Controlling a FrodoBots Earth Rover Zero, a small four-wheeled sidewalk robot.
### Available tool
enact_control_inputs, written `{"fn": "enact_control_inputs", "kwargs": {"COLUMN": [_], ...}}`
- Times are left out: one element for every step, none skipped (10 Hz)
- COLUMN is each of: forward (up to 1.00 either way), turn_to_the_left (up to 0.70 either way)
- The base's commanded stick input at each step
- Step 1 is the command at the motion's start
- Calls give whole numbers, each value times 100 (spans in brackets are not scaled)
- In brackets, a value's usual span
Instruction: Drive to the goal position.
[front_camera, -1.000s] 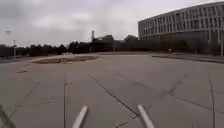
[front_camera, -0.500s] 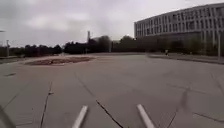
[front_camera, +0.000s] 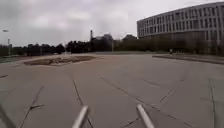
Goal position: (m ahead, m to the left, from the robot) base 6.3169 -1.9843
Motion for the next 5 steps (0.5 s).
{"fn": "enact_control_inputs", "kwargs": {"forward": [100,100,100,100,100], "turn_to_the_left": [0,0,0,0,0]}}
